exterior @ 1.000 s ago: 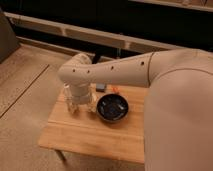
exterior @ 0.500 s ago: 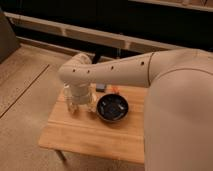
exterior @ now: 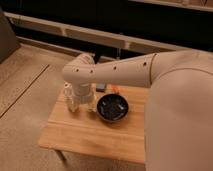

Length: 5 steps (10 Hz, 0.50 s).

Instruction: Knock the bottle over

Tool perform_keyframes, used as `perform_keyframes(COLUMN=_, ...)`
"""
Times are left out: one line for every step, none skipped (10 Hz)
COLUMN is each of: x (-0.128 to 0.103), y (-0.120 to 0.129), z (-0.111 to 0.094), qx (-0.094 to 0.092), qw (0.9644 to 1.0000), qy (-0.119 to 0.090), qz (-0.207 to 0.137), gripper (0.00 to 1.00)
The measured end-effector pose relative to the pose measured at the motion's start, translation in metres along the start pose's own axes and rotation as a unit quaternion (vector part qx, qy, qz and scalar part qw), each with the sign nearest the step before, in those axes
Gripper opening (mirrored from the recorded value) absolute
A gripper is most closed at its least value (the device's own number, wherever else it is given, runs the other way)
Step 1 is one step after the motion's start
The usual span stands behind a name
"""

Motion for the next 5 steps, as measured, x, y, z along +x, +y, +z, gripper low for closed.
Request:
perform_keyframes(x=0.001, y=0.003, z=0.002, qx=-0.003, qw=0.9999, qy=0.003, qz=-0.009, gripper=0.65)
perform_keyframes(x=0.001, y=0.013, z=0.004, qx=-0.008, qw=0.9992, qy=0.007, qz=-0.038, gripper=0.65)
perform_keyframes(x=0.001, y=0.016, z=0.004, qx=-0.005, qw=0.9984, qy=0.010, qz=-0.055, gripper=0.65)
perform_keyframes(x=0.000, y=0.019, z=0.004, qx=0.003, qw=0.9973, qy=0.011, qz=-0.072, gripper=0.65)
perform_keyframes(x=-0.008, y=0.016, z=0.001, qx=0.026, qw=0.9955, qy=0.007, qz=-0.091, gripper=0.65)
